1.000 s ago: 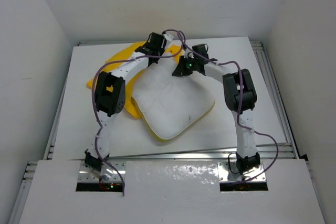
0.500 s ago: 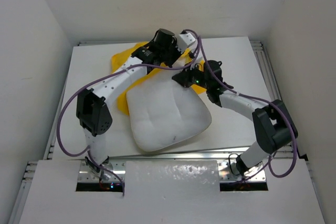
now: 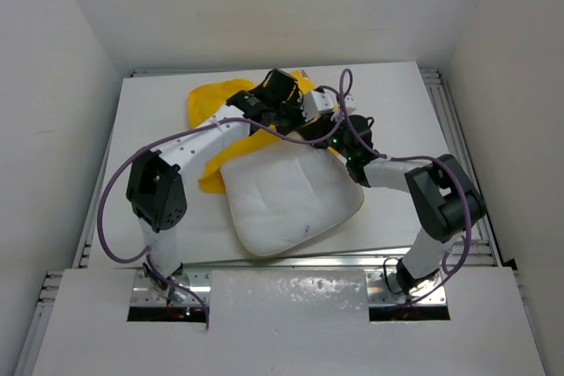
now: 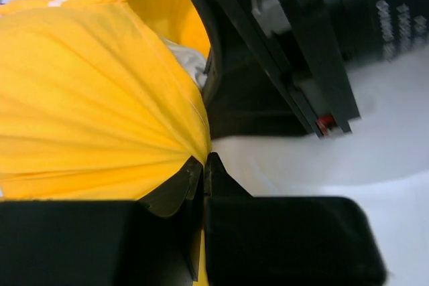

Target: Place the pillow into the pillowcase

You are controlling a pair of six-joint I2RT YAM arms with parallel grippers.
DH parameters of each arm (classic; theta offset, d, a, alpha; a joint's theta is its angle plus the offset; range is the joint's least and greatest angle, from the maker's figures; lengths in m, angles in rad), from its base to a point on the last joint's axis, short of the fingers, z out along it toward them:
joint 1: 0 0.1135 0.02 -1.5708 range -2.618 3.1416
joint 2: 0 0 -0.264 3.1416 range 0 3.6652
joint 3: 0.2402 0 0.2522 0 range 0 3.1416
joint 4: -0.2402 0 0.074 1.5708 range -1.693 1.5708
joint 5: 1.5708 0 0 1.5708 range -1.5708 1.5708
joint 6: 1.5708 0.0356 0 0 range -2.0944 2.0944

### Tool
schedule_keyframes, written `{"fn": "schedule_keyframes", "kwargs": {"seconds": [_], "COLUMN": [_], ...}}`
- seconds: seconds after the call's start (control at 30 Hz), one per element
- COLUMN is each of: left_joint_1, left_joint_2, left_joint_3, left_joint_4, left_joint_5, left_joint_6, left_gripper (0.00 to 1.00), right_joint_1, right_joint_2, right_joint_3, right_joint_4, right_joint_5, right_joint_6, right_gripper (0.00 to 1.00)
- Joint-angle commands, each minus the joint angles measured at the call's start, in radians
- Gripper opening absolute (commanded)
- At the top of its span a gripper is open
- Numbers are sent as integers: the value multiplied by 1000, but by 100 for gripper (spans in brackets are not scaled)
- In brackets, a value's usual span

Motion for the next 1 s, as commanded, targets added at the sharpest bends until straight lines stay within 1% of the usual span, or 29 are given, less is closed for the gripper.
{"fn": "schedule_keyframes", "kwargs": {"seconds": [0.0, 0.1, 0.13, 0.17, 0.2, 0.23, 0.27, 0.3, 0.33, 0.37, 0.43, 0.47, 0.53, 0.57, 0.6, 0.67, 0.7, 0.77, 0.87, 0.97], "left_joint_1": [-65, -65, -65, -64, -64, -56, -50, -30, -20, -13, -12, -12, -12, -12, -12, -13, -13, -13, -10, -10], "left_joint_2": [-60, -89, -97, -112, -120, -137, -143, -144, -144, -137, -123, -99, -54, -39, -22, 35, 58, 125, 216, 294], "left_joint_3": [-11, -35, -40, -49, -73, -93, -112, -147, -162, -194, -215, -213, -193, -172, -161, -129, -91, -29, 28, 95], "left_joint_4": [-148, -217, -229, -225, -201, -164, -74, -29, 22, 118, 195, 223, 228, 228, 232, 258, 272, 301, 303, 306], "left_joint_5": [216, 265, 261, 244, 153, 84, 13, -133, -200, -359, -479, -507, -515, -497, -494, -510, -529, -588, -610, -629], "left_joint_6": [40, 93, 115, 117, 103, 57, 31, -19, -43, -63, -87, -90, -86, -86, -89, -95, -106, -109, -89, -86], "left_gripper": [0, 0, 0, 0, 0, 0, 0, 0, 0, 0, 1, 1, 15, 27, 32, 43, 50, 50, 50, 51], "right_joint_1": [-19, -26, -28, -40, -45, -51, -51, -49, -51, -54, -65, -75, -85, -85, -85, -85, -88, -92, -95, -102], "right_joint_2": [-29, -13, 3, 47, 73, 96, 128, 135, 133, 107, 74, 61, 56, 59, 67, 75, 81, 99, 125, 135], "right_joint_3": [-15, 5, 23, 82, 124, 212, 248, 271, 276, 244, 178, 172, 204, 218, 227, 236, 236, 242, 243, 191], "right_joint_4": [248, 199, 182, 153, 42, -33, -118, -251, -285, -310, -315, -325, -439, -482, -538, -565, -572, -577, -580, -505], "right_joint_5": [217, 215, 209, 117, 52, -9, -95, -117, -121, -92, -68, -70, -94, -101, -122, -133, -150, -188, -289, -380], "right_joint_6": [53, 17, 7, -18, -35, -94, -136, -171, -216, -228, -244, -250, -285, -302, -314, -334, -334, -329, -313, -258], "right_gripper": [0, 0, 0, 1, 9, 26, 64, 70, 74, 85, 98, 99, 99, 99, 99, 99, 99, 99, 99, 99]}}
